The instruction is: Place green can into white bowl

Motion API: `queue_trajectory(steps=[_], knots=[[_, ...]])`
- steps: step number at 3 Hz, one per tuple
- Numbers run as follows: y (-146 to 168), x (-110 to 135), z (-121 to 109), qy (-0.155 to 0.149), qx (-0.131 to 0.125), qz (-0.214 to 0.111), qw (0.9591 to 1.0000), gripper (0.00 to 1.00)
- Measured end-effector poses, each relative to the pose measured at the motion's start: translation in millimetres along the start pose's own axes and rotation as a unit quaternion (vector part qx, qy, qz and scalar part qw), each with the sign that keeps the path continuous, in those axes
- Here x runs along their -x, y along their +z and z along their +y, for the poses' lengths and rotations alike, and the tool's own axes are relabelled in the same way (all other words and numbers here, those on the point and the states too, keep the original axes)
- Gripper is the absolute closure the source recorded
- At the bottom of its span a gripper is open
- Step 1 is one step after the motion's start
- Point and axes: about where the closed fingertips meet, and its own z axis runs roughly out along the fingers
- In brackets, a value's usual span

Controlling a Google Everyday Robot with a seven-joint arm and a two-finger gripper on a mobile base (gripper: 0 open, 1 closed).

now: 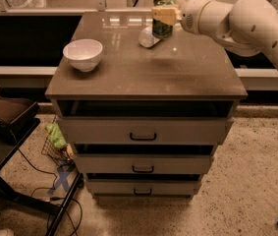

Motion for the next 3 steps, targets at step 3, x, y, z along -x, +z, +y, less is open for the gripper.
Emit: queue_trajectory(steps=[3], knots=[[70.6, 42.1, 130.2, 0.007, 0.133, -0.054, 0.9896, 1.0]])
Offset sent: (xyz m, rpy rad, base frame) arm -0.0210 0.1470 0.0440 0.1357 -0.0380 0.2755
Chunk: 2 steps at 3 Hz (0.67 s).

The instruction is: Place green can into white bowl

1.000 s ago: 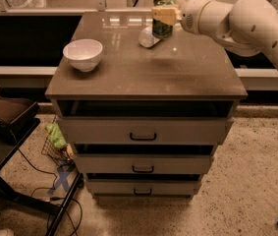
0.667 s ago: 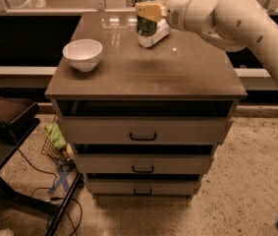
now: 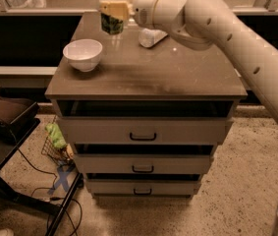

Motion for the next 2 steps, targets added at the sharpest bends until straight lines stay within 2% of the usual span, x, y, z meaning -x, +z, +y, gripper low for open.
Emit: queue_trajectory(steps=[2], knots=[[49.6, -35.1, 57.3, -0.027, 0.068, 0.016, 0.9972, 1.0]])
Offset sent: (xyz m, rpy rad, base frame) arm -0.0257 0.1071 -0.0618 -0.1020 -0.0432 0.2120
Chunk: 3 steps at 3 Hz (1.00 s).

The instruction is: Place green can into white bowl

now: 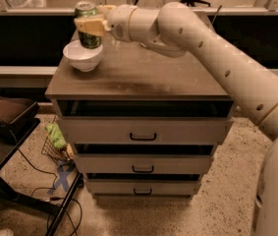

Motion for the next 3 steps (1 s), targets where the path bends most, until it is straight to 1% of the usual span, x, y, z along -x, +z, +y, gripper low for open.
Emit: queue_trajectory(steps=[1, 2, 3], knots=[[23.6, -13.7, 21.2, -0.014, 0.036, 0.005, 0.9992, 1.0], [45.1, -25.4, 28.4, -0.018, 0.064, 0.01, 0.9978, 1.0], [49.3, -25.5, 20.9, -0.023, 0.066, 0.012, 0.9975, 1.0]])
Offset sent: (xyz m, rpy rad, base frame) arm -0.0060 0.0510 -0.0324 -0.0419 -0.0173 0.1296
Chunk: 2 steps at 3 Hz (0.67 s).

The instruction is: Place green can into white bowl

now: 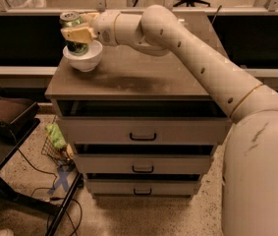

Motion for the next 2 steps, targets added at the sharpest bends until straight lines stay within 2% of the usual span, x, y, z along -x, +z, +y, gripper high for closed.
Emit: queue_trajectory(steps=[2], knots=[[-0.5, -7.9, -30.8, 0.008, -0.011, 0.009, 0.9999, 1.0]])
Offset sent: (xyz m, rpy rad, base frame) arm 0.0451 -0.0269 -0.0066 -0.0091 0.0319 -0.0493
